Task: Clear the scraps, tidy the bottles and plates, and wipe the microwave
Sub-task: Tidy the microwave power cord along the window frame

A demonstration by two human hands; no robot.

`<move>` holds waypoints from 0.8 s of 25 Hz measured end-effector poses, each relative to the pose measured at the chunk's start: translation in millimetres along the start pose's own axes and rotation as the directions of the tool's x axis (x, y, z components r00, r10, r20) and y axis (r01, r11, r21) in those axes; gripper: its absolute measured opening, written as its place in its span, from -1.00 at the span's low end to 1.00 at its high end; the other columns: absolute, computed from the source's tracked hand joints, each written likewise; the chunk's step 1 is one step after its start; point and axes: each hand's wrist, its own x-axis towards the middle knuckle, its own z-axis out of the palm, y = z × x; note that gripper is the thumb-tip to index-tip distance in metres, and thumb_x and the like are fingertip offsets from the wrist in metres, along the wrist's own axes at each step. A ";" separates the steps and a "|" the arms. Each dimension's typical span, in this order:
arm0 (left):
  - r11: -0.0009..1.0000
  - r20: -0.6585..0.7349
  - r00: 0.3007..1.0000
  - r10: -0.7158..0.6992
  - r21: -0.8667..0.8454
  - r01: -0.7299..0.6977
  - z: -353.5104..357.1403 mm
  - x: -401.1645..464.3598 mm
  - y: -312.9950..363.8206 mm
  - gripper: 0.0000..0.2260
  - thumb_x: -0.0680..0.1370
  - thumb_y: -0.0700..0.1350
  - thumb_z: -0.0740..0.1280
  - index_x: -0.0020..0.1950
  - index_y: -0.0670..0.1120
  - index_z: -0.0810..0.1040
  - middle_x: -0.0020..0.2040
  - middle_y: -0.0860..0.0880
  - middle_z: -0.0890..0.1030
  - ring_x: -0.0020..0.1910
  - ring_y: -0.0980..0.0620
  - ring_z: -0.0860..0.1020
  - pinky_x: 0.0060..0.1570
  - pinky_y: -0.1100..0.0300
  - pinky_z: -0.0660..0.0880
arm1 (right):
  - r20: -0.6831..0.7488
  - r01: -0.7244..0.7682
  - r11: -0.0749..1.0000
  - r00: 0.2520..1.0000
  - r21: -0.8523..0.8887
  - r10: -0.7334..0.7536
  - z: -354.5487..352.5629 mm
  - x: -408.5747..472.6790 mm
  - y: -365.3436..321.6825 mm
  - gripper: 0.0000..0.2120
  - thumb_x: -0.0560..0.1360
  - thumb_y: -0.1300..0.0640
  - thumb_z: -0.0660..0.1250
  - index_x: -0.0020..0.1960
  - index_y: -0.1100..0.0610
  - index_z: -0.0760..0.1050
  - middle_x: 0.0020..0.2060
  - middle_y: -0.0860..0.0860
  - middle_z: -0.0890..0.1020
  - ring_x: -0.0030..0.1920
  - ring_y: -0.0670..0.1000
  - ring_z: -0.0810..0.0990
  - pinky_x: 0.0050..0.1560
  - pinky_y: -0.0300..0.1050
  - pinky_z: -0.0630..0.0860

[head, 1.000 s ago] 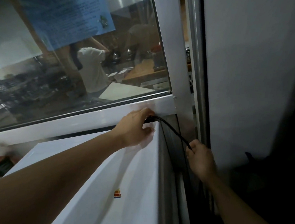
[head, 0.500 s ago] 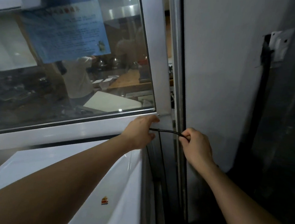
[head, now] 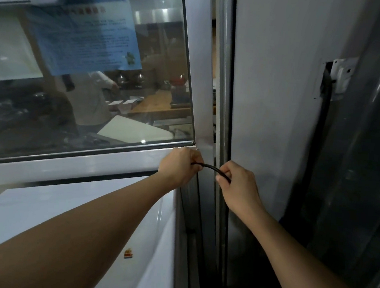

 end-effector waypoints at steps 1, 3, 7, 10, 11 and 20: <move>1.000 -0.008 1.000 -0.006 -0.021 0.006 -3.6 -0.4 -2.1 -0.93 0.53 -0.09 0.34 -0.12 0.05 0.60 -0.13 0.05 0.62 -0.07 0.04 0.57 -0.07 0.07 0.54 | 0.016 -0.007 1.000 1.000 0.015 0.007 1.0 -1.4 -0.3 -0.99 0.53 0.15 0.30 -0.07 0.07 0.49 -0.18 -0.05 0.55 -0.17 -0.07 0.54 -0.14 -0.16 0.52; 0.995 -0.021 0.999 -0.029 -0.096 0.027 -11.3 -2.0 -7.7 -0.93 0.52 -0.10 0.34 -0.14 0.05 0.59 -0.14 0.03 0.62 -0.07 0.02 0.57 -0.04 0.06 0.54 | 0.044 -0.053 0.999 0.998 0.005 0.053 2.1 -5.5 2.0 -0.97 0.55 0.13 0.27 -0.07 0.03 0.46 -0.17 -0.07 0.53 -0.15 -0.07 0.53 -0.13 -0.17 0.51; 0.968 -0.038 0.998 -0.046 -0.250 0.035 -28.0 -5.3 -18.1 -0.94 0.52 -0.15 0.36 -0.13 -0.03 0.60 -0.15 -0.04 0.63 -0.10 -0.04 0.59 0.01 0.01 0.55 | 0.127 -0.216 0.976 0.968 -0.030 0.218 3.2 -21.5 8.1 -0.94 0.56 0.07 0.24 -0.09 -0.04 0.39 -0.21 -0.08 0.52 -0.20 -0.10 0.52 -0.24 -0.22 0.47; 0.936 -0.069 0.996 -0.058 -0.350 0.031 -35.5 -8.1 -26.7 -0.94 0.51 -0.21 0.36 -0.09 -0.13 0.63 -0.14 -0.11 0.65 -0.09 -0.07 0.60 0.01 0.09 0.53 | 0.127 -0.254 0.962 0.955 -0.102 0.266 6.3 -31.1 -0.3 -0.93 0.56 0.08 0.24 -0.09 0.00 0.37 -0.22 -0.05 0.51 -0.23 -0.08 0.51 -0.29 -0.22 0.44; 0.934 -0.077 0.995 -0.062 -0.357 0.031 -37.8 -9.3 -28.1 -0.93 0.51 -0.22 0.36 -0.07 -0.14 0.64 -0.14 -0.10 0.65 -0.08 -0.07 0.60 0.00 0.12 0.52 | 0.091 -0.245 0.961 0.962 -0.127 0.258 3.8 -30.6 -6.3 -0.90 0.56 0.08 0.23 -0.12 -0.01 0.35 -0.23 -0.05 0.51 -0.25 -0.09 0.50 -0.32 -0.22 0.41; 0.961 -0.063 0.982 0.177 -0.205 -0.186 -66.6 -9.6 3.2 -0.69 0.50 -0.16 0.37 0.24 0.00 0.53 0.18 0.00 0.60 0.17 0.02 0.54 0.21 0.06 0.48 | -0.079 -0.160 0.976 0.986 -0.148 0.150 -47.0 -10.8 -72.5 -0.80 0.54 0.10 0.27 -0.24 -0.03 0.35 -0.33 -0.05 0.52 -0.30 -0.03 0.50 -0.28 -0.15 0.43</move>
